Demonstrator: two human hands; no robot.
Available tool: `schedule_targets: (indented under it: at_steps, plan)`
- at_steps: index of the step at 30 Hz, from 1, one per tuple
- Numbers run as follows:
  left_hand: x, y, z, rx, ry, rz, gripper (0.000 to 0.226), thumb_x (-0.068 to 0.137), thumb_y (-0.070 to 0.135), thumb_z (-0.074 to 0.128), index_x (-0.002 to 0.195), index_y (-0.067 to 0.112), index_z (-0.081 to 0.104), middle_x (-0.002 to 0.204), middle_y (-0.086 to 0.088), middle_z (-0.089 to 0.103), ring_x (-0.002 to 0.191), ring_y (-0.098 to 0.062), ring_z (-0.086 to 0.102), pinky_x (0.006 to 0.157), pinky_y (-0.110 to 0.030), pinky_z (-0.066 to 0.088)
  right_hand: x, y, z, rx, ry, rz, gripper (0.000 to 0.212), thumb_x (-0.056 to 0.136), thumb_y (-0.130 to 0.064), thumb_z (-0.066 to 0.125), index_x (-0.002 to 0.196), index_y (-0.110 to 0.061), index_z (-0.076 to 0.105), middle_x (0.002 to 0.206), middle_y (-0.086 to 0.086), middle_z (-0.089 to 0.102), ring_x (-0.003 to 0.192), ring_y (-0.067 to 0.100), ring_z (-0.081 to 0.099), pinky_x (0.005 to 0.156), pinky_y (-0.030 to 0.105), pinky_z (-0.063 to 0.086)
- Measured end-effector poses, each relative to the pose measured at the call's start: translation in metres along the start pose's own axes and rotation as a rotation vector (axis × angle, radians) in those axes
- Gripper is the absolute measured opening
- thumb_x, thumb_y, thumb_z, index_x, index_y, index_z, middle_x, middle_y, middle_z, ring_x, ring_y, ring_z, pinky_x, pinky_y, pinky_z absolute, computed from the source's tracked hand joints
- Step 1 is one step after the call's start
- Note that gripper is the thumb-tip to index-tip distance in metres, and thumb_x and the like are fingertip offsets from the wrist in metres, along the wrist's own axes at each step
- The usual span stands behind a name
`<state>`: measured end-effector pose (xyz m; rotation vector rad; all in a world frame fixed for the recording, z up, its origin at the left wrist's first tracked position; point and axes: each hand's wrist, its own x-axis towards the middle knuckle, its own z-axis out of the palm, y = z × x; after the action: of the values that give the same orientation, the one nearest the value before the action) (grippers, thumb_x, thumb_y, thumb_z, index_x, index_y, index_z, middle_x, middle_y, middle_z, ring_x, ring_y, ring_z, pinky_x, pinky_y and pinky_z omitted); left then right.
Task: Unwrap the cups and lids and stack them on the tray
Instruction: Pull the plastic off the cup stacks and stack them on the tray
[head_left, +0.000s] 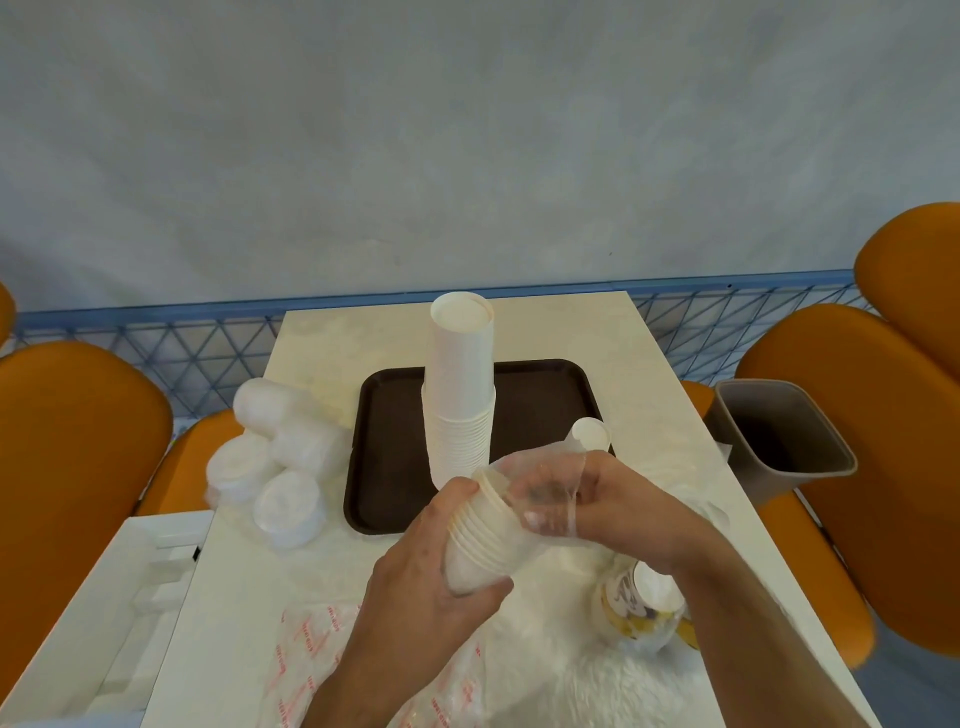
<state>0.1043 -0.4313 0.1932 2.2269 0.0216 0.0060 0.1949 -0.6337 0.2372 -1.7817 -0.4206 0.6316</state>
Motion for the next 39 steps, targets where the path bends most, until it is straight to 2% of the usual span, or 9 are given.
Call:
schedule_targets:
  at_steps: [6, 8, 12, 18, 23, 25, 28, 33, 39]
  plan:
    - [0.001, 0.002, -0.001, 0.041, -0.02, -0.009, 0.085, 0.072, 0.049, 0.08, 0.134, 0.062, 0.023, 0.122, 0.03, 0.053, 0.107, -0.001, 0.057, 0.096, -0.029, 0.053, 0.001, -0.012, 0.011, -0.052, -0.044, -0.02, 0.018, 0.085, -0.012, 0.079, 0.101, -0.008, 0.074, 0.099, 0.002, 0.074, 0.095, 0.01, 0.071, 0.082, 0.019, 0.055]
    - [0.002, 0.002, -0.003, 0.035, -0.024, 0.001, 0.09, 0.071, 0.045, 0.08, 0.137, 0.064, 0.021, 0.12, 0.031, 0.053, 0.106, 0.0, 0.057, 0.093, -0.029, 0.053, 0.0, -0.014, 0.011, 0.0, 0.024, -0.028, 0.017, 0.083, -0.01, 0.081, 0.098, -0.013, 0.074, 0.094, 0.0, 0.075, 0.089, 0.007, 0.071, 0.077, 0.017, 0.054]
    - [0.003, -0.001, -0.007, 0.004, 0.017, -0.043, 0.096, 0.069, 0.044, 0.081, 0.137, 0.066, 0.017, 0.114, 0.033, 0.055, 0.103, 0.0, 0.058, 0.089, -0.03, 0.053, -0.001, -0.006, 0.0, 0.138, 0.231, 0.019, 0.048, 0.072, -0.025, 0.087, 0.115, -0.024, 0.064, 0.101, -0.009, 0.074, 0.095, 0.009, 0.072, 0.076, 0.021, 0.057]
    - [0.009, -0.012, -0.009, 0.028, 0.065, -0.085, 0.081, 0.067, 0.064, 0.074, 0.136, 0.055, 0.032, 0.125, 0.033, 0.054, 0.112, -0.001, 0.057, 0.099, -0.03, 0.051, -0.008, 0.004, -0.014, -0.027, 0.109, 0.077, 0.053, 0.07, -0.031, 0.089, 0.118, -0.038, 0.068, 0.112, -0.007, 0.071, 0.104, 0.015, 0.07, 0.089, 0.039, 0.06]
    - [0.022, -0.018, -0.006, 0.149, 0.091, -0.11, 0.076, 0.072, 0.059, 0.077, 0.134, 0.048, 0.035, 0.131, 0.027, 0.046, 0.122, -0.006, 0.051, 0.106, -0.028, 0.043, -0.007, 0.001, -0.004, -0.259, -0.032, 0.123, 0.054, 0.076, -0.03, 0.087, 0.12, -0.045, 0.061, 0.108, -0.025, 0.069, 0.101, -0.004, 0.065, 0.085, 0.019, 0.057]
    - [0.02, -0.02, -0.007, 0.132, 0.111, -0.059, 0.078, 0.074, 0.051, 0.08, 0.136, 0.051, 0.033, 0.129, 0.033, 0.041, 0.124, 0.003, 0.046, 0.105, -0.022, 0.039, -0.003, 0.001, 0.007, -0.258, -0.021, 0.101, 0.057, 0.077, -0.029, 0.086, 0.118, -0.05, 0.053, 0.105, -0.035, 0.063, 0.101, -0.013, 0.06, 0.074, 0.007, 0.051]
    - [0.014, -0.02, -0.012, 0.038, 0.127, -0.028, 0.083, 0.079, 0.036, 0.081, 0.143, 0.049, 0.03, 0.135, 0.039, 0.032, 0.125, 0.016, 0.033, 0.103, -0.016, 0.031, 0.002, 0.003, 0.017, -0.213, 0.005, 0.076, 0.062, 0.08, -0.032, 0.085, 0.123, -0.052, 0.046, 0.107, -0.037, 0.059, 0.103, -0.016, 0.057, 0.071, 0.005, 0.048]
    - [0.023, -0.025, -0.012, -0.042, 0.202, -0.116, 0.079, 0.071, 0.036, 0.087, 0.135, 0.04, 0.041, 0.138, 0.012, 0.052, 0.126, -0.014, 0.051, 0.107, -0.036, 0.042, 0.008, 0.006, 0.017, -0.184, -0.057, 0.101, 0.058, 0.09, -0.035, 0.074, 0.134, -0.047, 0.039, 0.12, -0.026, 0.056, 0.109, -0.012, 0.056, 0.081, 0.011, 0.049]
    - [0.015, -0.025, -0.007, -0.095, 0.191, -0.09, 0.083, 0.069, 0.041, 0.086, 0.13, 0.059, 0.033, 0.137, 0.021, 0.049, 0.126, -0.011, 0.05, 0.107, -0.044, 0.045, 0.007, 0.016, 0.003, -0.172, 0.016, 0.185, 0.054, 0.088, -0.027, 0.077, 0.127, -0.047, 0.045, 0.117, -0.019, 0.06, 0.103, -0.003, 0.061, 0.08, 0.014, 0.05]
